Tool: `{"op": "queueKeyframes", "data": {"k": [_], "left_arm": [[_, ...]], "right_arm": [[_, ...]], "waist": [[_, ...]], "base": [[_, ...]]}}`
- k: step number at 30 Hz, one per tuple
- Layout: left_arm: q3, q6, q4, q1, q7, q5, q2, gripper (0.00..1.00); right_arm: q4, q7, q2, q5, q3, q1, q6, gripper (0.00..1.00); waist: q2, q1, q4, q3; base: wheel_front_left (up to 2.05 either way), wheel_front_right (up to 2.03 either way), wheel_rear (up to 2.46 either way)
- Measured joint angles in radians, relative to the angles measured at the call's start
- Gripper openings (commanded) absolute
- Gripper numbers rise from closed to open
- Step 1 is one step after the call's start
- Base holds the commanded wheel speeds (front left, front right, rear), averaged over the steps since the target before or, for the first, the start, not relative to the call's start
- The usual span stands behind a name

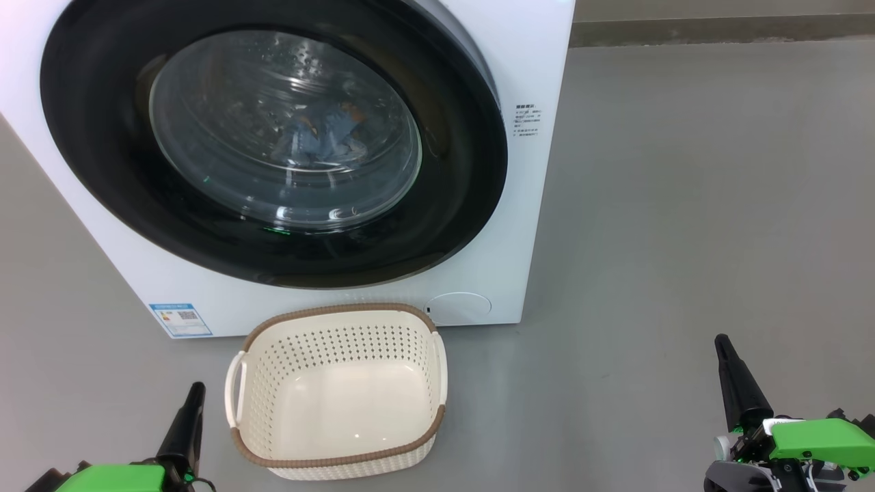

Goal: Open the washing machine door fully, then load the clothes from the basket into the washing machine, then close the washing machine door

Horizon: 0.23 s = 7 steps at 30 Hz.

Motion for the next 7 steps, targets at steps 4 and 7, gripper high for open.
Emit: {"op": "queueKeyframes", "data": {"k": [4,7], "left_arm": [[0.0,0.0,0.0,0.0,0.0,0.0,0.0,0.0],[0.0,0.0,0.0,0.0,0.0,0.0,0.0,0.0]], "right_arm": [[0.0,0.0,0.0,0.0,0.0,0.0,0.0,0.0],[0.0,0.0,0.0,0.0,0.0,0.0,0.0,0.0]], "waist": [[0.0,0.0,0.0,0.0],[0.0,0.0001,0.0,0.0]], "base": [[0.0,0.0,0.0],[0.0,0.0,0.0]]}}
